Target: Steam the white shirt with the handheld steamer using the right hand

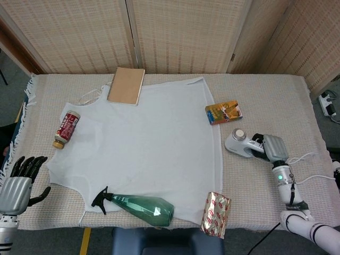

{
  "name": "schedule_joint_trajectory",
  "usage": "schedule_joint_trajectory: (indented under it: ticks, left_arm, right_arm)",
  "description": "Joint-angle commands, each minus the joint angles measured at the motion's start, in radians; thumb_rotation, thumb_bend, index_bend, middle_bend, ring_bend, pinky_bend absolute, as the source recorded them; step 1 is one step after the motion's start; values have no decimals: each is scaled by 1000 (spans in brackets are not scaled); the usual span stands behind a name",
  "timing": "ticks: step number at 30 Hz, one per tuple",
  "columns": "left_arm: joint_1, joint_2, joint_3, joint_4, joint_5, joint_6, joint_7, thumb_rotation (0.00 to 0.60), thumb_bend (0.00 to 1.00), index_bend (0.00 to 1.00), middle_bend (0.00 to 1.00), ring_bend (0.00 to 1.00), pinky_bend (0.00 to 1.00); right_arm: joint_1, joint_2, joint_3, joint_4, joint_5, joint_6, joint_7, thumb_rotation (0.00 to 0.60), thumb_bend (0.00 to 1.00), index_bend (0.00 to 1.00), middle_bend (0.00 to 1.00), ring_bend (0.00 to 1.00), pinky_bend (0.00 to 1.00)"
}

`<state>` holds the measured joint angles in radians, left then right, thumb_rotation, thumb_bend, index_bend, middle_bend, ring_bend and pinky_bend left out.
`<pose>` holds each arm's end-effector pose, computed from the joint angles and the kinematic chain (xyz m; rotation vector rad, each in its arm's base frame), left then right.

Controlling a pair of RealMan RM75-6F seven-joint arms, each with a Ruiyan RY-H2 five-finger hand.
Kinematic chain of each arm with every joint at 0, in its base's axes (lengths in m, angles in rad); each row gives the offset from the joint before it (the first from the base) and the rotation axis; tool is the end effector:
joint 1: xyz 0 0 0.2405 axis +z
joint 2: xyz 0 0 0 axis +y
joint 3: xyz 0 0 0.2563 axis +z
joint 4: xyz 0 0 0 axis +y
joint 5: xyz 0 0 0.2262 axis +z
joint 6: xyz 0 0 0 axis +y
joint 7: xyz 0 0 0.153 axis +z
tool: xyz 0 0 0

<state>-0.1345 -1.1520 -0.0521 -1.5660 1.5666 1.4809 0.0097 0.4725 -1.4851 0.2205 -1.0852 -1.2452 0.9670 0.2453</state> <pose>-0.3049 0.2074 0.1338 -1.4749 -0.8275 -0.9593 -0.3271 -0.3614 0.0531 1.3726 -1.2005 0.9365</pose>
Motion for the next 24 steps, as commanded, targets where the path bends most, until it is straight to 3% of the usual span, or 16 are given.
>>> schedule_joint_trajectory:
  ticks: [1, 6, 12, 14, 20, 24]
  left_arm:
    - [-66, 29, -21, 0, 61, -28, -70, 600, 406, 206, 234, 179, 99]
    - [-182, 49, -32, -46, 87, -171, -160, 589, 519, 247, 262, 197, 98]
    - [-328, 41, -33, -101, 66, -397, -225, 491, 551, 284, 260, 185, 58]
    - [-363, 18, -33, -100, 43, -461, -209, 450, 536, 281, 253, 169, 42]
    - [-460, -61, -29, -55, -91, -672, -173, 406, 495, 248, 186, 85, 5]
    - [-483, -101, -32, -24, -180, -725, -129, 391, 485, 210, 151, 46, 0]
  right_arm:
    - [-9, 82, -6, -102, -76, 61, 61, 600, 885, 793, 782, 801, 953]
    - [19, 179, 24, -270, -92, 62, 35, 600, 903, 796, 785, 803, 956]
    - [76, 205, 56, -388, -60, 12, -11, 600, 922, 796, 785, 822, 978]
    - [96, 193, 59, -400, -52, -3, -31, 600, 926, 796, 785, 822, 978]
    - [169, 105, 63, -375, -12, -54, -97, 600, 953, 799, 786, 825, 978]
    - [206, 27, 59, -323, 7, -71, -120, 600, 970, 803, 789, 829, 981]
